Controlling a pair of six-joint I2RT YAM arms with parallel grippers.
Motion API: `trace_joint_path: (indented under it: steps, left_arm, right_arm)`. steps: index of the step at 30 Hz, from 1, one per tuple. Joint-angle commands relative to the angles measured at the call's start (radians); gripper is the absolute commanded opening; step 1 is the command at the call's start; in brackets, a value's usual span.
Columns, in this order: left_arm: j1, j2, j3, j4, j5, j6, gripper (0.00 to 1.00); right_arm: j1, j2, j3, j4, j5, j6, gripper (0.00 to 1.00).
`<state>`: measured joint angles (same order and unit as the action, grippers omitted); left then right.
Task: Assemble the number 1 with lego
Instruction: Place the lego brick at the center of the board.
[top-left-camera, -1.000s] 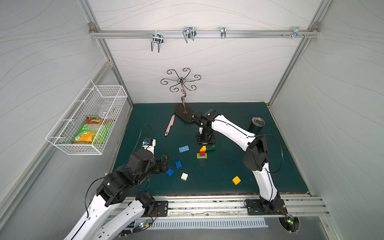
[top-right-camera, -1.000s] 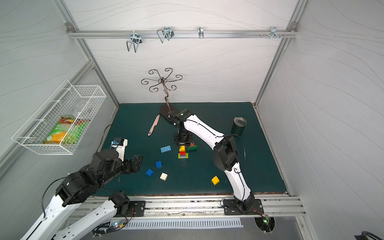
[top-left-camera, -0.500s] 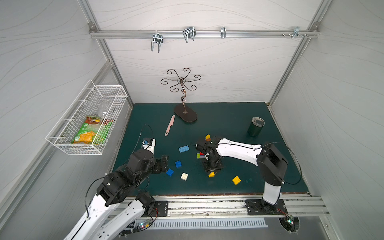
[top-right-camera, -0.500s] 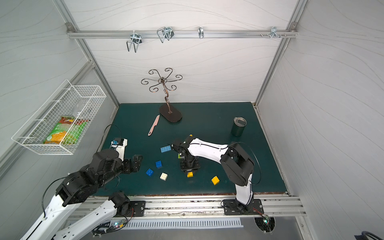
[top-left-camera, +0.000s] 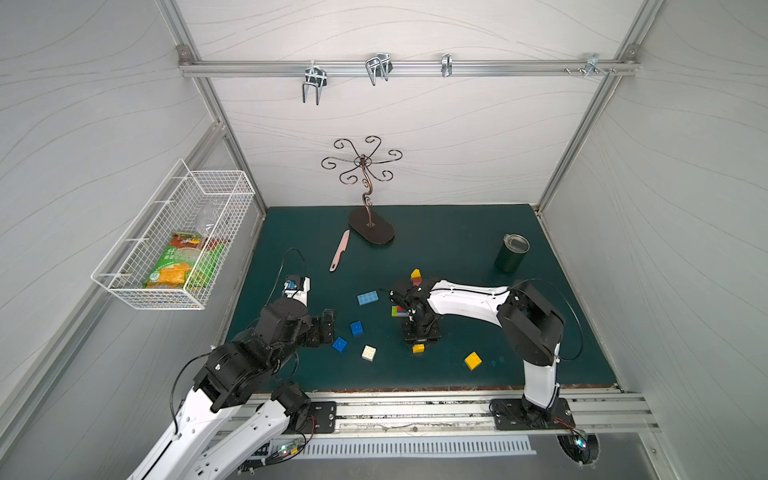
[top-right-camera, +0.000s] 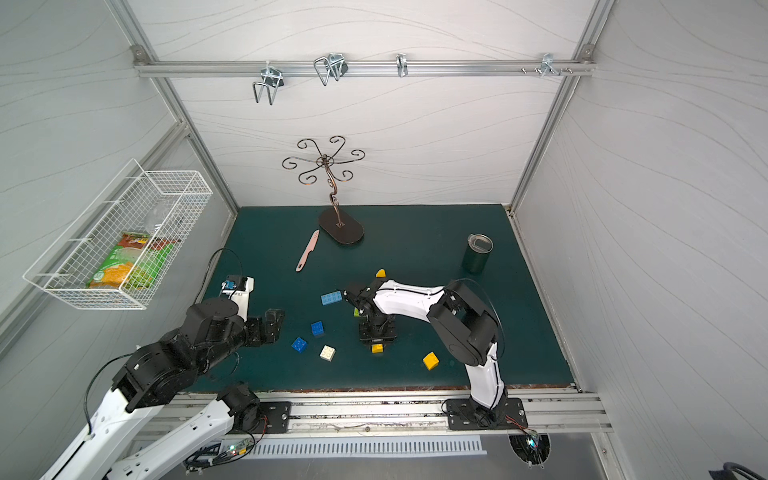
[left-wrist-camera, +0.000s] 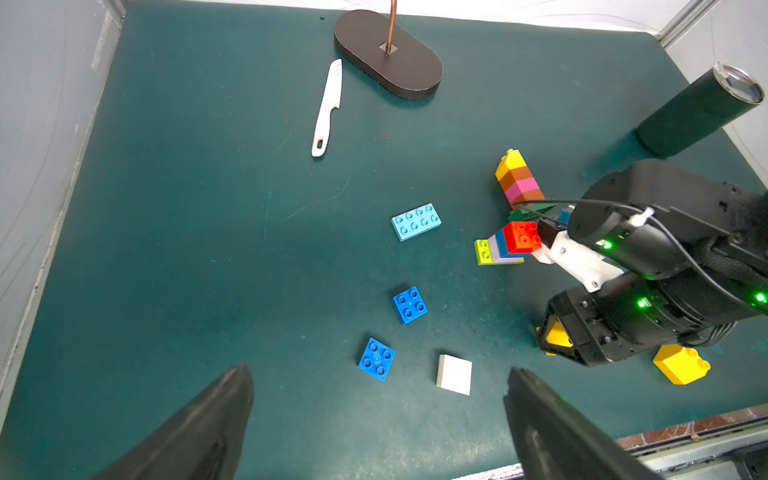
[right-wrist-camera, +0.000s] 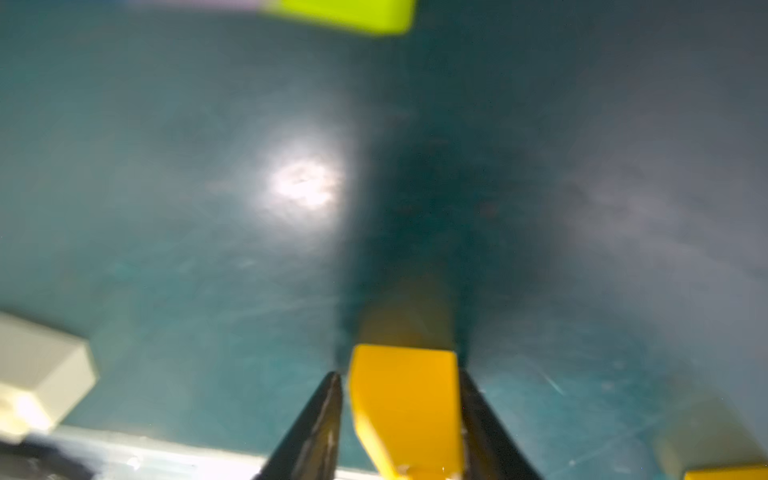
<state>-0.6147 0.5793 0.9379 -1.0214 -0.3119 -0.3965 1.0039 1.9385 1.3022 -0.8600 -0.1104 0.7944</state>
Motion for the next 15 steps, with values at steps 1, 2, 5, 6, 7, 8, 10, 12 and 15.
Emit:
trace_joint_path:
  steps: [1,2,5,6,7,8,10,12,15]
  left_arm:
    - [0.006,0.002,0.009,0.03,-0.024,-0.006,1.0]
    - [0.006,0.002,0.009,0.029,-0.024,-0.006,1.0]
    - [0.006,0.001,0.009,0.03,-0.026,-0.005,1.0]
    - [0.006,0.002,0.009,0.03,-0.023,-0.005,1.0]
    - [0.006,0.002,0.009,0.03,-0.024,-0.005,1.0]
    - [0.006,0.004,0.01,0.029,-0.024,-0.005,1.0]
    - [0.006,0.004,0.01,0.029,-0.024,-0.006,1.0]
    - [0.006,0.002,0.01,0.029,-0.026,-0.005,1.0]
    - [0.006,-0.001,0.009,0.029,-0.027,-0.007,1.0]
  right_arm:
    - [0.006,-0.01,-0.018,-0.019,0.028,0.011,0.56]
    - [0.008,-0.023,-0.018,-0.03,0.036,0.013,0.58]
    - [0.02,-0.064,-0.012,-0.057,0.063,0.019,0.65]
    - [0.026,-0.077,-0.011,-0.064,0.071,0.024,0.68]
    - [0.032,-0.087,-0.011,-0.068,0.077,0.027,0.69]
    - [0.041,-0.093,-0.012,-0.076,0.086,0.033,0.7]
    - [0.059,-0.104,-0.006,-0.092,0.116,0.04,0.7]
    - [0.07,-0.104,-0.007,-0.102,0.144,0.04,0.68]
    - [0.073,-0.098,-0.022,-0.089,0.154,0.036,0.66]
